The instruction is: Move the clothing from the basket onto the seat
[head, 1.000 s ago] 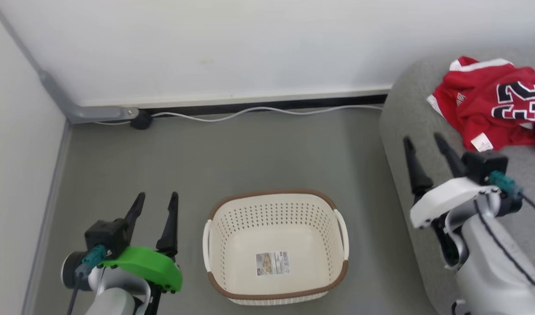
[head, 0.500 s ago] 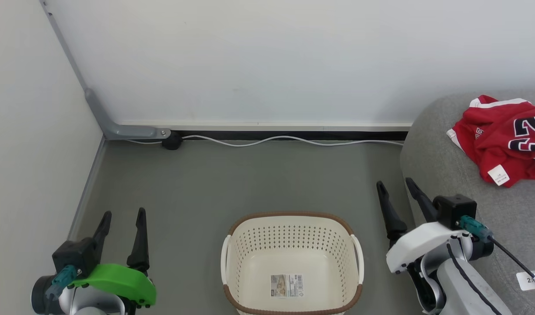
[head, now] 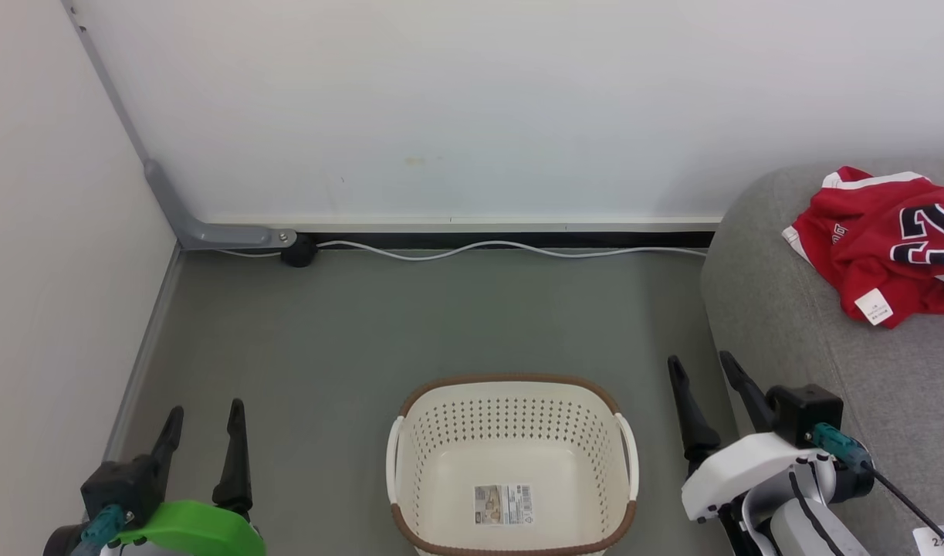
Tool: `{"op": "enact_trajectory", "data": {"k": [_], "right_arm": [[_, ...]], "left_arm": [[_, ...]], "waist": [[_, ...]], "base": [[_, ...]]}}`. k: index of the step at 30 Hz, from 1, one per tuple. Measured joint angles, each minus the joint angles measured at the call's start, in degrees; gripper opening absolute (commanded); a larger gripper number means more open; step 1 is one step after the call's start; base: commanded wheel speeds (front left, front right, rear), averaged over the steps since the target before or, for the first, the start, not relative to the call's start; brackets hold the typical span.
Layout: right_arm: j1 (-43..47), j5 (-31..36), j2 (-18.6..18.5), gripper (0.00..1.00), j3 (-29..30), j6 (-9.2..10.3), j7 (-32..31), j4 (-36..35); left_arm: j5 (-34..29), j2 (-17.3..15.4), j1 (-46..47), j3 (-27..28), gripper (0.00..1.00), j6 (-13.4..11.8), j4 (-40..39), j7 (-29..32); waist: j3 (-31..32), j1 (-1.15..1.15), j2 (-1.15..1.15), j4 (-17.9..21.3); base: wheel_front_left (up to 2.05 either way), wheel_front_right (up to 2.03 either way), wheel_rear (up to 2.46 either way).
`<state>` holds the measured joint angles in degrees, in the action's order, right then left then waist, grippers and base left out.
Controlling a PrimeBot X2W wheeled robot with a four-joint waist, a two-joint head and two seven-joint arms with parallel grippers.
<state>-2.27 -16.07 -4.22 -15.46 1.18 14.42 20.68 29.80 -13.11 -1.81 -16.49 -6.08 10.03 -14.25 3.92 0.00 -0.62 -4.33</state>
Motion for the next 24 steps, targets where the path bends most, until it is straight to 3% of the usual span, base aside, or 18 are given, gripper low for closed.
{"op": "enact_trajectory", "data": {"k": [7, 24], "right_arm": [[2.33, -0.09, 0.09, 1.0, 0.24, 1.4, 0.0, -2.07], [4.21, -0.09, 0.04, 1.0, 0.53, 2.41, -0.3, -5.97]], "left_arm": [[-1.56, 0.0, -2.14, 0.73, 1.0, -0.02, -0.99, 0.0], [-2.91, 0.29, -3.6, 2.24, 1.0, -0.04, -3.41, 0.0]], "waist": [[-0.39, 0.0, 0.0, 0.38], [-1.29, 0.0, 0.0, 0.29]], "base": [[0.0, 0.0, 0.0], [0.0, 0.0, 0.0]]}}
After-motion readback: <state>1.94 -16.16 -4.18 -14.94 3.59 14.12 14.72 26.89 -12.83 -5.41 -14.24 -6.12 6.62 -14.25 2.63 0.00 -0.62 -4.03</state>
